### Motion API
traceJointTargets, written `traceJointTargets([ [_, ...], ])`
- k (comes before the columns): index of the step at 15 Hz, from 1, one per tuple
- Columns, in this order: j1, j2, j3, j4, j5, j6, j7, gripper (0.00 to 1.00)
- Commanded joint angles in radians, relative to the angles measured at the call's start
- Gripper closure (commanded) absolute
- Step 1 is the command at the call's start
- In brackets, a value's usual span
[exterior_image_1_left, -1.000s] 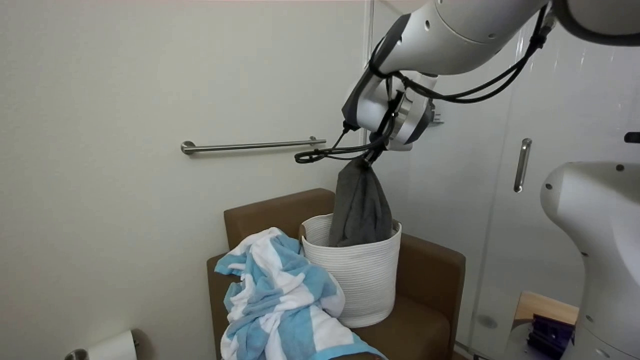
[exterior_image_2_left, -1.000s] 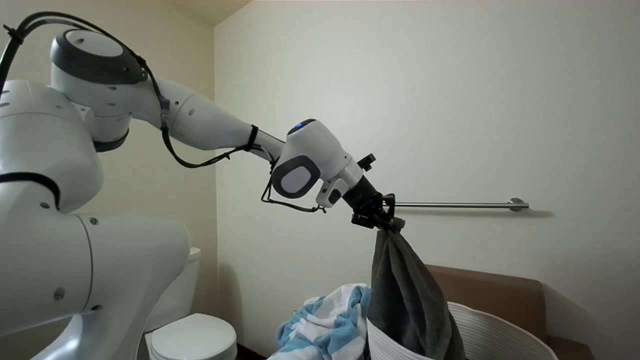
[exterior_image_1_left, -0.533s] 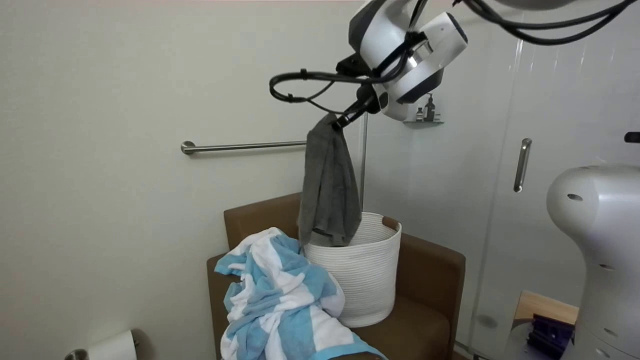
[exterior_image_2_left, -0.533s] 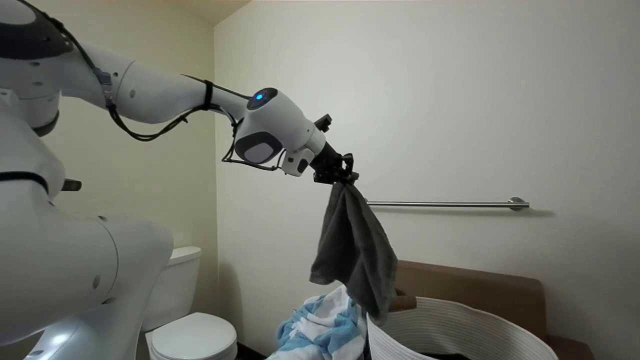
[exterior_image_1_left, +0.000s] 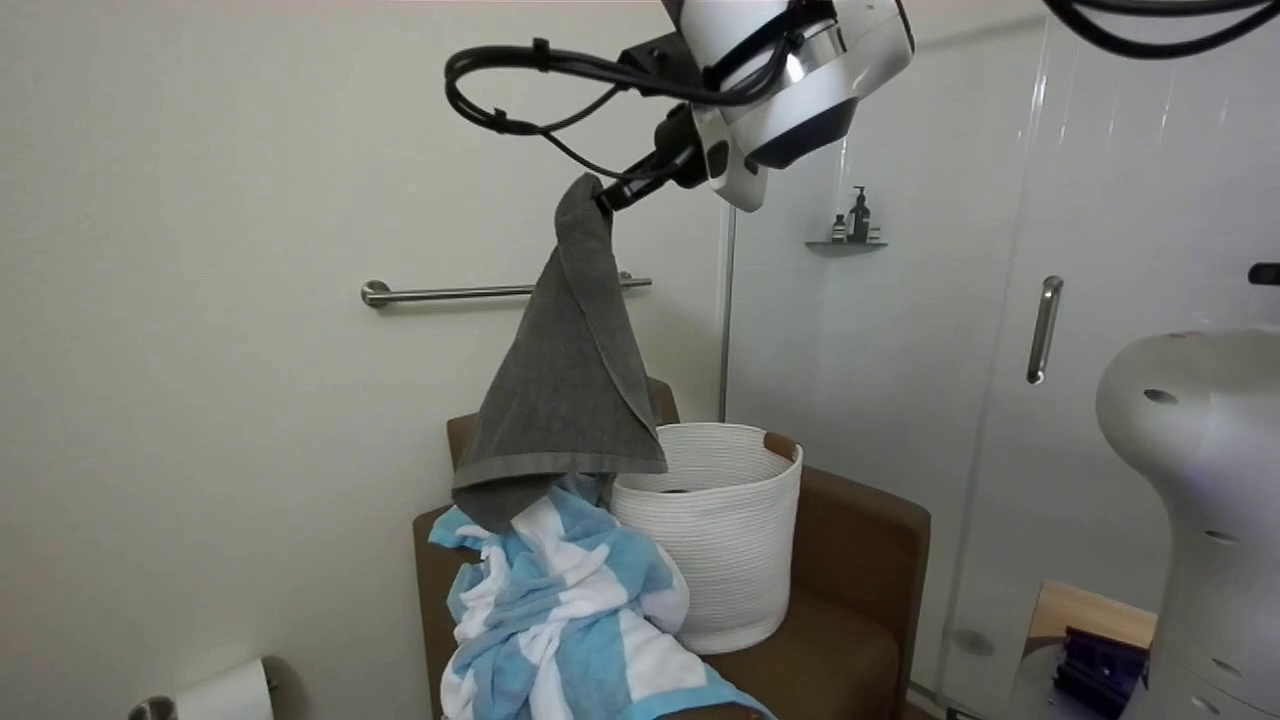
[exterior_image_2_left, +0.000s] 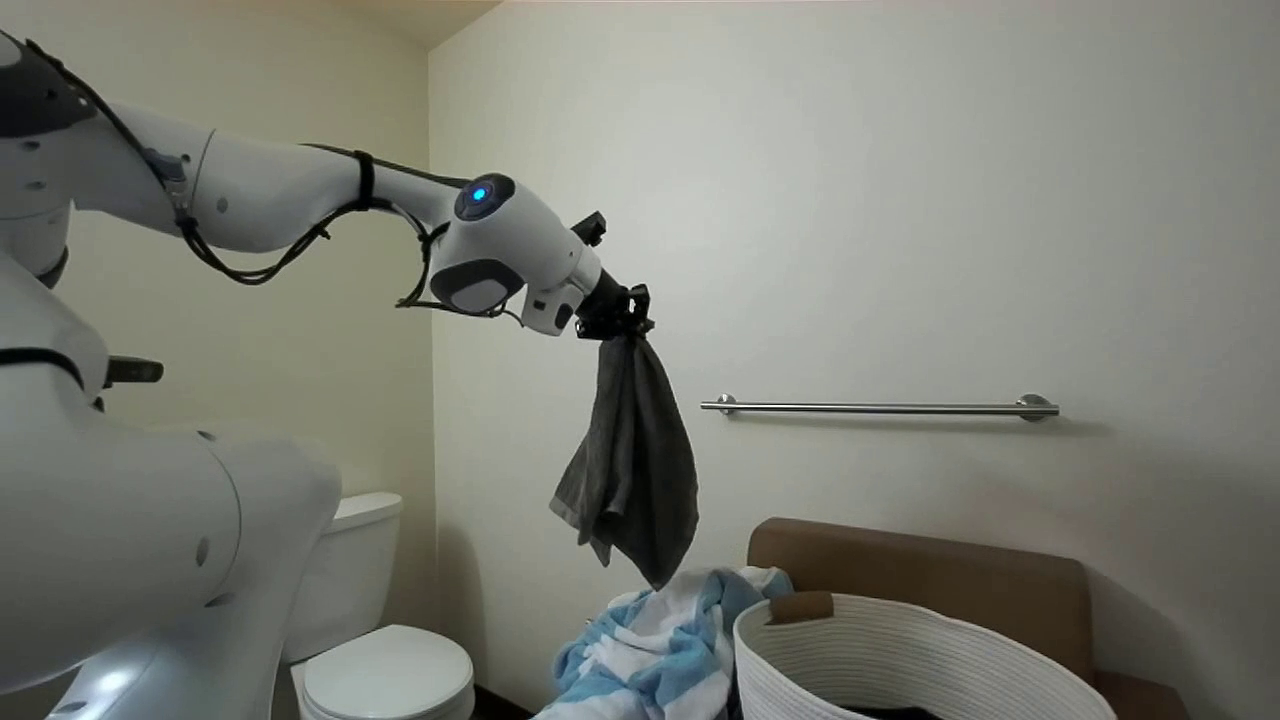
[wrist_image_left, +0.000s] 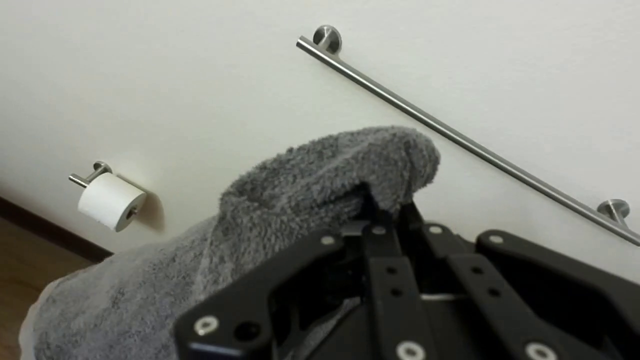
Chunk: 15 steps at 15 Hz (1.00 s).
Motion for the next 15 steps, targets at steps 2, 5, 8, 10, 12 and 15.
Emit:
traceJointTargets([
  [2,-0.031,0.008,0.051,0.017,0.004,0.017,0.010,0.92],
  [5,-0.038,0.011,0.061,0.019,0.003,0.026,0.015,0.92],
  [8,-0.062,-0.006,0.075,0.039,0.022,0.026,0.002,0.93],
  [10,-0.104,-0.021,0.113,0.078,-0.003,0.041,0.017,0.92],
  [12,-0.171,-0.034,0.154,0.145,-0.036,0.066,0.041,0.92],
  [15,-0.301,-0.062,0.209,0.253,-0.129,0.113,0.096,0.92],
])
